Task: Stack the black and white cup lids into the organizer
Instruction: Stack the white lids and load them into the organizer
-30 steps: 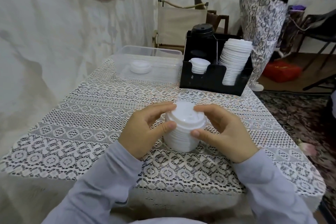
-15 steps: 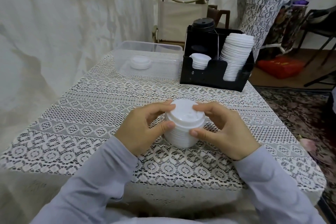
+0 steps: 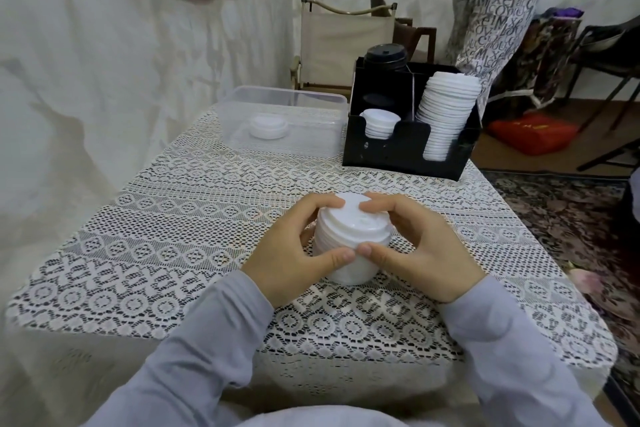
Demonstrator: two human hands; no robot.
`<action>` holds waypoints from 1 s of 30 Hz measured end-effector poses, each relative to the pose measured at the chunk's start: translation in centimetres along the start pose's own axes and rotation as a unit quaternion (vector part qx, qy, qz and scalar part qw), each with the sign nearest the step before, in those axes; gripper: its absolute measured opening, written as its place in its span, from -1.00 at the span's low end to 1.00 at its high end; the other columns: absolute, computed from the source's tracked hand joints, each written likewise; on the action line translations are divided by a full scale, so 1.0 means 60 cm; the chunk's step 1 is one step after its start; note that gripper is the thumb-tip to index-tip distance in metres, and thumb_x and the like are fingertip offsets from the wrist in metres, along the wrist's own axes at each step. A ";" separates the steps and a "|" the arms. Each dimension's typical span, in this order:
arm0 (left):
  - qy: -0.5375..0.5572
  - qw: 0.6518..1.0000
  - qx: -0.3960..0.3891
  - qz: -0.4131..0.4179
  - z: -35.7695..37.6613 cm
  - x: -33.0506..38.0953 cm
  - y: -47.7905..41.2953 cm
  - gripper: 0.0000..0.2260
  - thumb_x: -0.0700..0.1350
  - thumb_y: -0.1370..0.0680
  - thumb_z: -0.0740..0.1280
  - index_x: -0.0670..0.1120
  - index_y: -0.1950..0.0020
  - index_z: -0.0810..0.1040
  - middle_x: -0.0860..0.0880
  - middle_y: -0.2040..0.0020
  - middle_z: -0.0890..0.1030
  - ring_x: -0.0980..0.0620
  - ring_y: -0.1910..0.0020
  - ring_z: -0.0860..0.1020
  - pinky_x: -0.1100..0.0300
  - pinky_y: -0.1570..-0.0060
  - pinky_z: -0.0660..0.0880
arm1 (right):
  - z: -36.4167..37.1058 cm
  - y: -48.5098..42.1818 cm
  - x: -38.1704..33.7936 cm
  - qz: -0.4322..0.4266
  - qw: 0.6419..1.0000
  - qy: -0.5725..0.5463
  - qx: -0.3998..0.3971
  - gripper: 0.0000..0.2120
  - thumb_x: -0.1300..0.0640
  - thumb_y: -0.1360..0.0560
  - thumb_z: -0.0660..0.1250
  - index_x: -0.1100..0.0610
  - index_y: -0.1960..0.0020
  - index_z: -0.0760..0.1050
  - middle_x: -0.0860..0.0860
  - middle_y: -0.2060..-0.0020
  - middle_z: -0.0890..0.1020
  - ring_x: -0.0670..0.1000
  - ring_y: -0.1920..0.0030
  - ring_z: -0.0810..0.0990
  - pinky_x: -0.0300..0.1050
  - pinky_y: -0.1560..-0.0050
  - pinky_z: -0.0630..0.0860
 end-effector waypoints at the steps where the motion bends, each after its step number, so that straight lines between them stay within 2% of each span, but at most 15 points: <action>1: 0.012 1.000 -0.001 -0.003 0.001 0.000 0.001 -0.55 0.10 -0.23 0.48 0.22 -0.08 0.48 0.09 -0.20 0.52 0.15 -0.22 0.49 0.29 -0.16 0.46 | 0.000 -0.001 -0.001 -0.002 1.000 0.000 0.001 -0.57 -0.22 -0.22 0.45 -0.21 -0.07 0.49 -0.21 -0.20 0.54 -0.12 -0.25 0.49 0.05 -0.29 0.43; 5: 0.036 0.999 -0.007 -0.007 0.002 0.000 0.004 -0.54 0.07 -0.24 0.48 0.14 -0.10 0.48 0.09 -0.20 0.53 0.20 -0.21 0.49 0.33 -0.14 0.45 | -0.002 -0.002 -0.006 -0.003 1.000 -0.010 0.001 -0.60 -0.14 -0.21 0.49 -0.09 -0.01 0.56 -0.14 -0.21 0.55 -0.14 -0.25 0.50 -0.04 -0.33 0.40; 8: 0.045 0.999 -0.004 -0.010 0.002 0.000 0.005 -0.56 0.06 -0.23 0.48 0.13 -0.08 0.49 0.10 -0.18 0.53 0.22 -0.20 0.49 0.34 -0.13 0.45 | -0.004 -0.003 -0.007 -0.003 1.000 -0.015 -0.006 -0.65 0.06 -0.26 0.58 -0.06 0.00 0.57 -0.11 -0.19 0.56 -0.14 -0.24 0.51 -0.06 -0.35 0.39; 11: 0.052 0.999 0.002 -0.014 0.002 -0.002 0.005 -0.56 0.06 -0.22 0.48 0.12 -0.06 0.49 0.10 -0.15 0.54 0.20 -0.18 0.50 0.31 -0.11 0.47 | -0.005 -0.006 -0.005 -0.003 1.000 -0.024 -0.007 -0.68 0.14 -0.28 0.57 -0.04 0.02 0.59 -0.08 -0.17 0.57 -0.15 -0.22 0.52 -0.10 -0.33 0.40; 14: 0.061 0.998 0.013 -0.016 0.002 -0.003 0.004 -0.59 0.03 -0.20 0.48 0.14 -0.02 0.50 0.09 -0.10 0.55 0.17 -0.14 0.52 0.28 -0.02 0.50 | -0.006 -0.007 -0.007 -0.010 1.000 -0.022 -0.002 -0.67 0.02 -0.23 0.55 -0.05 0.03 0.58 -0.12 -0.15 0.57 -0.18 -0.19 0.54 -0.20 -0.29 0.42; 16: 0.065 0.998 0.016 -0.017 0.003 -0.004 0.004 -0.59 0.02 -0.20 0.47 0.13 -0.01 0.50 0.08 -0.09 0.54 0.17 -0.12 0.52 0.28 0.00 0.50 | -0.005 -0.006 -0.008 -0.015 1.000 -0.013 0.002 -0.67 0.04 -0.24 0.56 -0.05 0.03 0.58 -0.12 -0.15 0.57 -0.16 -0.19 0.54 -0.18 -0.29 0.42; 18: 0.059 0.998 0.015 -0.018 0.003 -0.005 0.004 -0.55 0.04 -0.21 0.47 0.14 -0.06 0.48 0.10 -0.13 0.53 0.18 -0.16 0.51 0.23 -0.07 0.50 | -0.006 -0.005 -0.009 -0.018 1.000 -0.001 0.007 -0.65 0.03 -0.24 0.59 -0.06 0.02 0.57 -0.09 -0.16 0.57 -0.13 -0.21 0.53 -0.12 -0.31 0.42; 21: 0.039 0.999 0.012 -0.026 0.001 -0.007 0.005 -0.41 0.05 -0.20 0.52 0.20 -0.19 0.42 0.23 -0.20 0.50 0.26 -0.25 0.45 0.20 -0.22 0.46 | -0.006 -0.003 -0.008 -0.008 1.000 0.011 0.007 -0.56 -0.21 -0.18 0.49 -0.11 -0.01 0.56 -0.05 -0.21 0.56 -0.07 -0.26 0.50 -0.01 -0.34 0.39; 23: 0.035 0.999 0.014 -0.037 -0.001 -0.009 0.005 -0.34 -0.01 -0.22 0.58 0.23 -0.23 0.37 0.28 -0.21 0.47 0.31 -0.26 0.42 0.20 -0.26 0.43 | -0.005 -0.002 -0.006 0.002 1.000 0.027 0.011 -0.53 -0.30 -0.14 0.43 -0.16 0.00 0.55 -0.08 -0.21 0.55 -0.07 -0.27 0.49 0.01 -0.36 0.38; 28: 0.031 0.998 0.023 -0.046 -0.003 -0.007 0.005 -0.30 -0.04 -0.23 0.55 0.22 -0.27 0.31 0.27 -0.24 0.43 0.31 -0.27 0.40 0.13 -0.31 0.40 | -0.005 0.006 -0.017 0.014 0.997 0.071 0.038 -0.54 -0.34 -0.11 0.37 -0.22 0.03 0.51 -0.19 -0.15 0.52 -0.09 -0.26 0.49 0.00 -0.35 0.37; 30: 0.024 0.999 0.018 -0.041 -0.002 -0.004 0.005 -0.29 -0.01 -0.20 0.51 0.16 -0.30 0.33 0.23 -0.28 0.43 0.28 -0.29 0.40 0.12 -0.30 0.41 | -0.006 0.009 -0.020 0.020 0.994 0.103 0.043 -0.50 -0.32 -0.13 0.36 -0.16 -0.02 0.53 -0.18 -0.17 0.51 -0.11 -0.25 0.46 -0.12 -0.36 0.34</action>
Point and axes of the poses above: each hand's wrist, its own y-axis away from the middle knuckle, its own z-axis out of the palm, x = y × z, the point moved 10 cm from there along -y, towards the middle knuckle
